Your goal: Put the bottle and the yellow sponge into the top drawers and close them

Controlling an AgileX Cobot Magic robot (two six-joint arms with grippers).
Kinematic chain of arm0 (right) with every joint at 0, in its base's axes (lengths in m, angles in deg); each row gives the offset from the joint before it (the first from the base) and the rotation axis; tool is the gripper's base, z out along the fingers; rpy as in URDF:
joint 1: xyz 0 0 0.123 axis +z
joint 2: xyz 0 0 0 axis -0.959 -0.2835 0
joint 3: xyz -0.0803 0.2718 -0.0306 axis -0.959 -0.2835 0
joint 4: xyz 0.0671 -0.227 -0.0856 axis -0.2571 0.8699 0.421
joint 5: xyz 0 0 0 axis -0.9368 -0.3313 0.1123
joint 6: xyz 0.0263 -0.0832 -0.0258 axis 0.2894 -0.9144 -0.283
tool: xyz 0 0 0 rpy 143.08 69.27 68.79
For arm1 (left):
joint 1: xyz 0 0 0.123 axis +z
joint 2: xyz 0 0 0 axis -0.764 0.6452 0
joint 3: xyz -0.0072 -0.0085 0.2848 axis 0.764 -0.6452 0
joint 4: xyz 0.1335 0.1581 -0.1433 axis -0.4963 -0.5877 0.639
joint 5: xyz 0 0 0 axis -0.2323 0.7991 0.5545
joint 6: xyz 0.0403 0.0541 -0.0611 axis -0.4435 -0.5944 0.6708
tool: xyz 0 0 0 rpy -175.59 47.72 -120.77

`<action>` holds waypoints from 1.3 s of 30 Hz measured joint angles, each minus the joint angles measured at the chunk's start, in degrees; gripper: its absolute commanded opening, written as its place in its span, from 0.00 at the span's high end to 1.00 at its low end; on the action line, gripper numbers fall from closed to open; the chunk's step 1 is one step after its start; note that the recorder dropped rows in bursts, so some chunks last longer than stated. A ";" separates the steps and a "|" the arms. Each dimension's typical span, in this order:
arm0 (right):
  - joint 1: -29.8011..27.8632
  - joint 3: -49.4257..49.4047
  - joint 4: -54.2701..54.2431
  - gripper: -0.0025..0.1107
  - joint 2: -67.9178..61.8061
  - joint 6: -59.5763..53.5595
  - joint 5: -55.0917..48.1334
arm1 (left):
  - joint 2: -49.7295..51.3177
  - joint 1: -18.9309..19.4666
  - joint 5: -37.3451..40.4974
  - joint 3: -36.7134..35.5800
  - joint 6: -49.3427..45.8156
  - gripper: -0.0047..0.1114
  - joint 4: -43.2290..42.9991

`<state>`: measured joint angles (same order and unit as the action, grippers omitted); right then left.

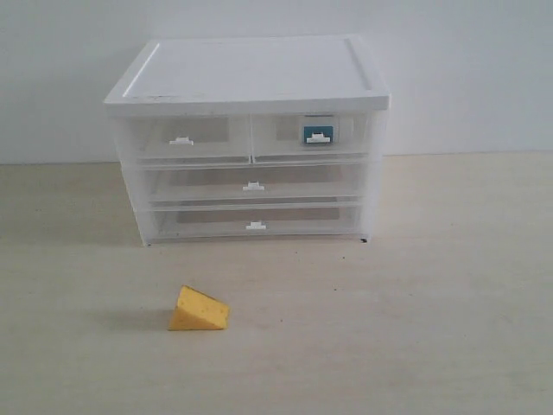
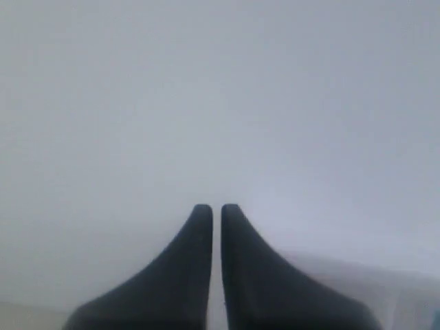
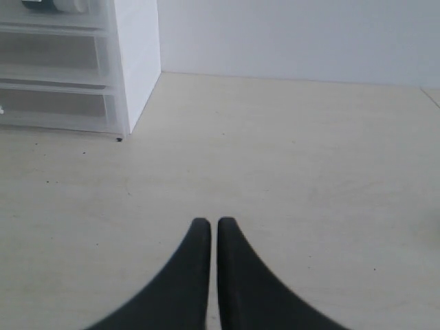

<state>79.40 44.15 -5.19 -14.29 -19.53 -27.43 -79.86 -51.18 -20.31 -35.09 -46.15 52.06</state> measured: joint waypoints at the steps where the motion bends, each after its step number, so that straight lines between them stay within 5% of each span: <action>1: 0.00 0.00 0.00 0.97 0.00 0.00 0.00 | 0.00 0.00 -2.58 0.00 1.15 0.92 0.11; 7: 0.00 -0.09 0.00 0.97 0.00 0.00 0.00 | 9.74 0.00 -9.34 6.67 0.47 0.92 -1.20; 15: 0.00 -0.09 -0.26 0.97 0.00 0.00 0.00 | 28.80 0.00 1.21 20.66 0.14 0.92 -5.09; 28: 0.00 -0.09 -0.26 0.97 0.00 0.00 0.00 | 50.99 -0.26 -3.34 25.53 0.09 0.92 -5.93; 39: 0.00 -0.09 -0.26 0.97 0.00 0.00 0.00 | 67.88 -11.39 -13.95 25.53 -5.83 0.92 -1.88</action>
<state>79.40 44.06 -5.45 -14.29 -19.53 -27.43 -11.98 -62.58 -34.26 -9.55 -51.99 50.18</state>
